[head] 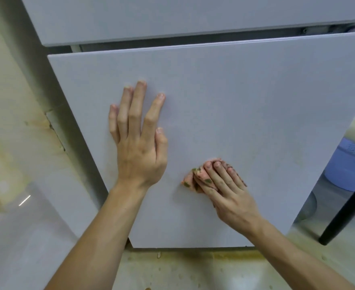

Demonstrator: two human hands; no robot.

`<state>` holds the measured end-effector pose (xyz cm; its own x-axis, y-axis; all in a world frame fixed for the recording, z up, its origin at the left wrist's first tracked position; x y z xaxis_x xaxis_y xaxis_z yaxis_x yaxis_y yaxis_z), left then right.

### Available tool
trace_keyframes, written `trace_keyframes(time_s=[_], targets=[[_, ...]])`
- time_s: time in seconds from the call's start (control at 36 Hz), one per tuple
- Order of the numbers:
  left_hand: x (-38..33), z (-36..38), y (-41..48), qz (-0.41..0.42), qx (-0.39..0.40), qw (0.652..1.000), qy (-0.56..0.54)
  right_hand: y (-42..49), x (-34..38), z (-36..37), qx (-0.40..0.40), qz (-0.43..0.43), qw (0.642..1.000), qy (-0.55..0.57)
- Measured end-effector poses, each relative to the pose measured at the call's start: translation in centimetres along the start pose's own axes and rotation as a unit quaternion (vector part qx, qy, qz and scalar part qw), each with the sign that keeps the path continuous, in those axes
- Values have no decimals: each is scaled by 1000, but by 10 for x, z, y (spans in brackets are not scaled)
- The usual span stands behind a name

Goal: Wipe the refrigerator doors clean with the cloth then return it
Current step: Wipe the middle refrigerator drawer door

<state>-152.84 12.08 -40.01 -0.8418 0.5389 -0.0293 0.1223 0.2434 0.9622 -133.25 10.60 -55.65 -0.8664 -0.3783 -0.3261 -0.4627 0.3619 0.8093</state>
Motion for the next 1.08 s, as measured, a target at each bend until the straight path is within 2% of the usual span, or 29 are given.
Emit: trace_keyframes(time_s=[0.14,0.28,0.33,0.39,0.44,0.5,0.58,0.69,0.78,0.83,0.92,1.0,1.08], targets=[[14,-5,-3,-6,3,1000,6,70,-1,-32,-105,51,993,30],[32,-10,-1,-17,-9,1000,3,146,-8,-56,-216,173,957,88],[39,-12,-1,-17,-13,1000,6,153,1,-52,-239,211,942,104],[45,-13,-2,-20,-15,1000,6,145,15,-41,-244,200,943,106],[50,-12,-4,-18,-13,1000,11,121,34,-23,-210,144,962,101],[54,-12,-7,-14,-13,1000,13,79,53,1,-142,77,983,90],[59,-12,-12,-16,-17,1000,18,14,72,32,-44,4,996,77],[59,-12,-13,-14,-12,1000,13,-6,72,41,36,-22,998,57],[59,-12,-13,-15,-13,1000,13,8,65,32,53,-42,995,70],[60,-12,-14,-17,-16,999,25,34,59,17,23,-34,995,95],[62,-14,-15,-18,-24,999,42,93,49,-14,-71,17,990,123],[66,-15,-14,-25,-25,998,47,159,34,-42,-172,93,972,133],[76,-21,-18,-56,-40,995,66,195,30,-50,-233,148,952,136]])
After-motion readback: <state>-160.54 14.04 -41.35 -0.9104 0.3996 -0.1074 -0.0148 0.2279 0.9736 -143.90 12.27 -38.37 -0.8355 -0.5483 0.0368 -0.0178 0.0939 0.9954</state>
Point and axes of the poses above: each hand's wrist, its own y-axis towards the middle knuckle, its own z-axis out of the palm, x = y × z, the point moved 6 cm from there along y, towards the middle knuckle, and after that the axes turned 3 degrees about y, right-handed, at the moved point
